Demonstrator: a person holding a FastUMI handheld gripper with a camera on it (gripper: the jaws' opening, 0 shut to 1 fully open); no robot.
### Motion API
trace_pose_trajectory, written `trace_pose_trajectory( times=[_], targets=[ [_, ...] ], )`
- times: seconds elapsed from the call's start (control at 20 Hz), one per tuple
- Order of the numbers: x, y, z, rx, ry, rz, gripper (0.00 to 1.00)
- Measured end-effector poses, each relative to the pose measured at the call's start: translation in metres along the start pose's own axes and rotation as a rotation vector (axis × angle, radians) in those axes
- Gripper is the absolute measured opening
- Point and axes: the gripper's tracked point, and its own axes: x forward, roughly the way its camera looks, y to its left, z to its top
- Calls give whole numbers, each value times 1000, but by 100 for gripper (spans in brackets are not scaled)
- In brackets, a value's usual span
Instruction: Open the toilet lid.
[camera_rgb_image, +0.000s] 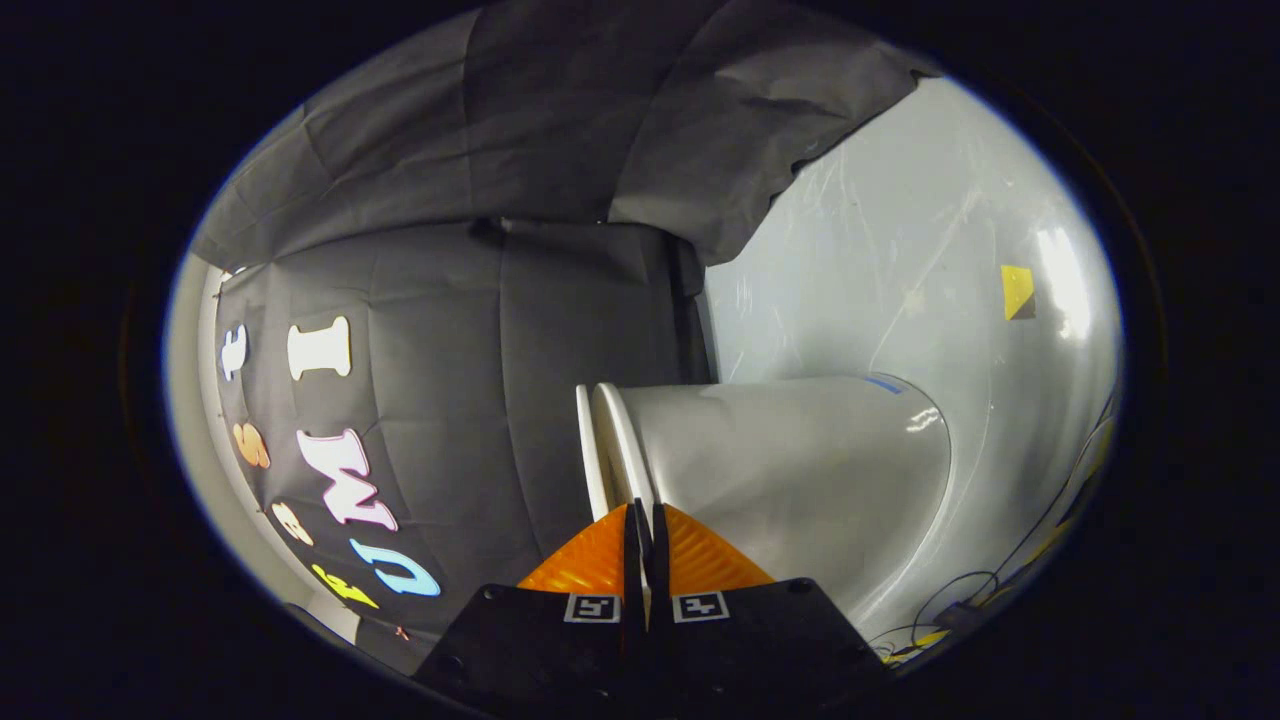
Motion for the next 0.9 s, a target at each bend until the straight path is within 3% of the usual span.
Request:
trace_pose_trajectory(
  times=[0.5,0.65,0.9],
  targets=[
    [-3,21,1,-56,-1,-5,5],
    [-7,38,-7,-168,-7,-30,5],
    [-19,99,-26,-318,-16,1,5]
  ],
)
